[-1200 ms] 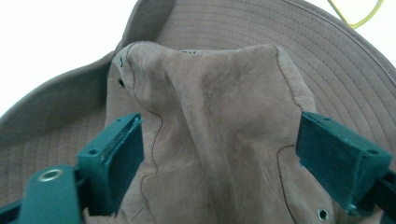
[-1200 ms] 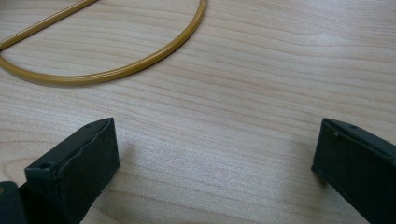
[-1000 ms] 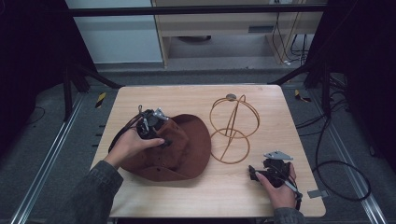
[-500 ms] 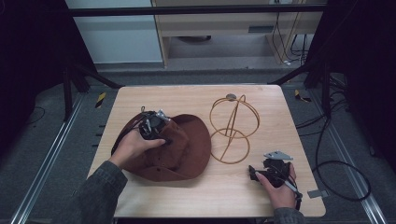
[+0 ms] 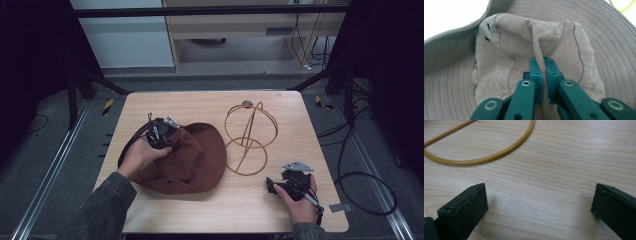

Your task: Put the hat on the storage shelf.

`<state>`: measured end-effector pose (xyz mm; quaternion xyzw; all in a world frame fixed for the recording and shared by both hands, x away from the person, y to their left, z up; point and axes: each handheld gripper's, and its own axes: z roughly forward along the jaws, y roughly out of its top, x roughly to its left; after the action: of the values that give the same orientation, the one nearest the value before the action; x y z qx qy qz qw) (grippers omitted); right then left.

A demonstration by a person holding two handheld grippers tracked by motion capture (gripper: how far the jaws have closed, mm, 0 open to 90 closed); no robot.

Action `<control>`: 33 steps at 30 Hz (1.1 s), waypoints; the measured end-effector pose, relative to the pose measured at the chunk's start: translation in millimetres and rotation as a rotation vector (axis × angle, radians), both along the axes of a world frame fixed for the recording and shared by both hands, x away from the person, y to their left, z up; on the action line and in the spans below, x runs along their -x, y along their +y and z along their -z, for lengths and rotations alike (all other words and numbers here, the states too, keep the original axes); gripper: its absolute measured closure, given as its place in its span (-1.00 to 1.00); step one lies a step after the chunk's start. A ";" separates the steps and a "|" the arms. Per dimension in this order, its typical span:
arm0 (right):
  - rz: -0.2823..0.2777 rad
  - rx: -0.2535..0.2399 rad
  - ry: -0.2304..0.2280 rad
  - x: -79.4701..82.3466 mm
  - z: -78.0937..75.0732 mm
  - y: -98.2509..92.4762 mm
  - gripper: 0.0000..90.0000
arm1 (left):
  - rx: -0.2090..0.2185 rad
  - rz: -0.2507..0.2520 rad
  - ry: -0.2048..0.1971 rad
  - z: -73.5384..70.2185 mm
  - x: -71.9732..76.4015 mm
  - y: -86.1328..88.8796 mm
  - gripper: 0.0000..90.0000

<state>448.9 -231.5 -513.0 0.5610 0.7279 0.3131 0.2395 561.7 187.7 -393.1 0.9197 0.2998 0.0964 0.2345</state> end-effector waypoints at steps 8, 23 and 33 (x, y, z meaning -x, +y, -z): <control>0.000 0.000 0.000 0.0 0.0 0.0 -0.99 | 0.015 -0.005 -0.040 -7.2 3.7 5.9 0.96; -0.001 -0.002 0.001 0.1 0.0 -0.2 -0.99 | 0.053 0.011 -0.135 -35.5 23.2 24.5 0.97; -0.007 0.006 -0.004 -0.5 0.2 -1.5 -0.99 | 0.080 0.033 -0.192 -65.2 46.8 45.4 0.97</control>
<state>449.4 -233.0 -513.2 0.5570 0.7303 0.3131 0.2414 514.9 233.0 -327.9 0.9009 0.2644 0.1679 0.3003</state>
